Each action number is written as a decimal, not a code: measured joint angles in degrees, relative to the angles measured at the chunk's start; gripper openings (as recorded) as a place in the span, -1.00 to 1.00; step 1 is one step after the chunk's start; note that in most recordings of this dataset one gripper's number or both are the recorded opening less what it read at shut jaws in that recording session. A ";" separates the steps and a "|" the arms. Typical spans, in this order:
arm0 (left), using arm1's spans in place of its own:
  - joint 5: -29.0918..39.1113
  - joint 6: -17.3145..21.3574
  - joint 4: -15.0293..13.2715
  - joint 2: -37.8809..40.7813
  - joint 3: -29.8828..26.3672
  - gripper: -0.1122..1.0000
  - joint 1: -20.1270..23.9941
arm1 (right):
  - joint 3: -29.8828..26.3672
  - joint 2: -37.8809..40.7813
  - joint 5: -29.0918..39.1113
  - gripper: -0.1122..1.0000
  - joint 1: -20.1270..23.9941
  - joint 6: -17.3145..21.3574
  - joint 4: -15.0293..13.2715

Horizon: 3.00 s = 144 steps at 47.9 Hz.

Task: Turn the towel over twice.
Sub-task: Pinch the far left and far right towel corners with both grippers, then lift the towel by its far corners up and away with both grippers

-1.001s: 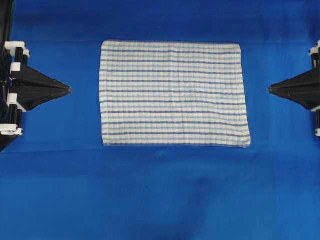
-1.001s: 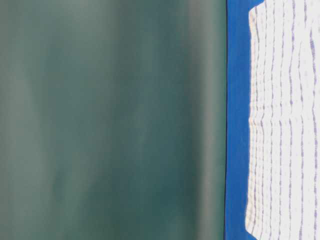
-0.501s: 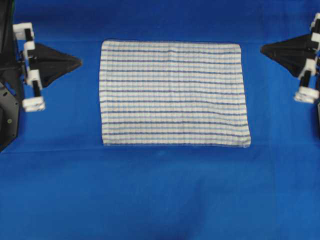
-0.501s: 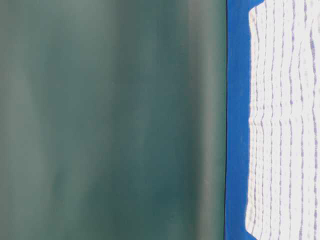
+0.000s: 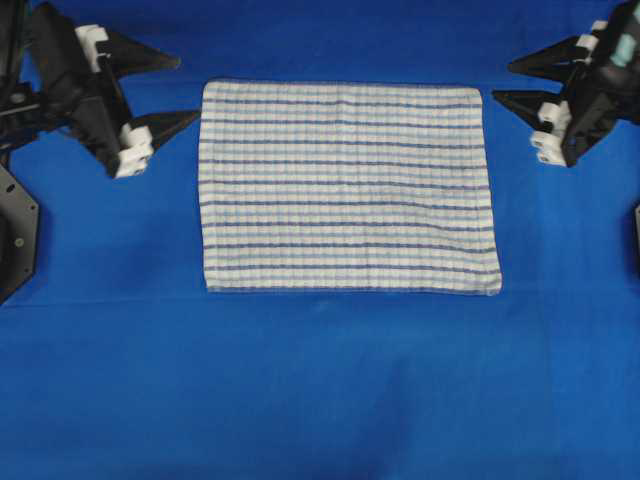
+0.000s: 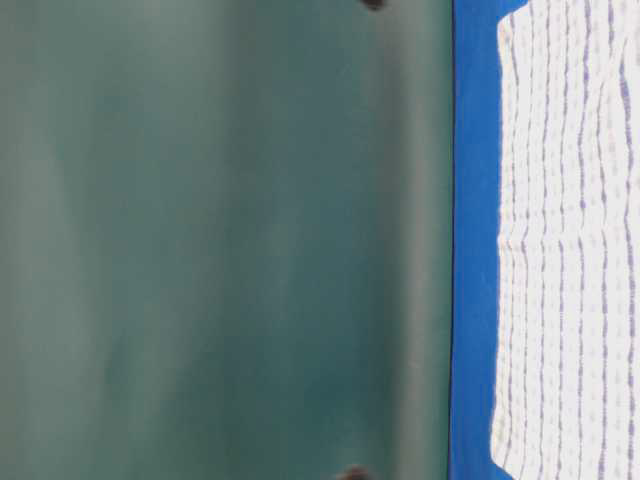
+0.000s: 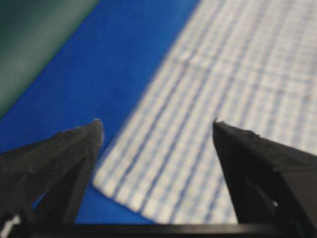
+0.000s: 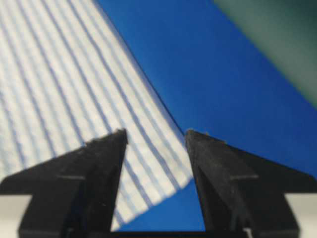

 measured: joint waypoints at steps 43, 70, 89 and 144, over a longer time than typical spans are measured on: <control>-4.92 2.29 0.09 31.03 -8.61 -0.13 8.79 | -8.96 30.76 -8.96 0.03 -6.50 -0.79 -0.09; -1.05 2.37 0.09 29.79 -10.02 -0.74 9.23 | -9.05 29.27 -6.59 -0.71 -6.59 -0.79 -0.26; 5.10 2.72 0.09 17.75 -15.91 -0.74 13.36 | -13.89 16.88 2.99 -0.71 -11.34 -4.39 -0.62; 7.12 1.67 0.00 -3.78 -16.44 -0.74 9.14 | -24.08 -7.29 22.68 -0.71 -6.77 -10.11 -1.14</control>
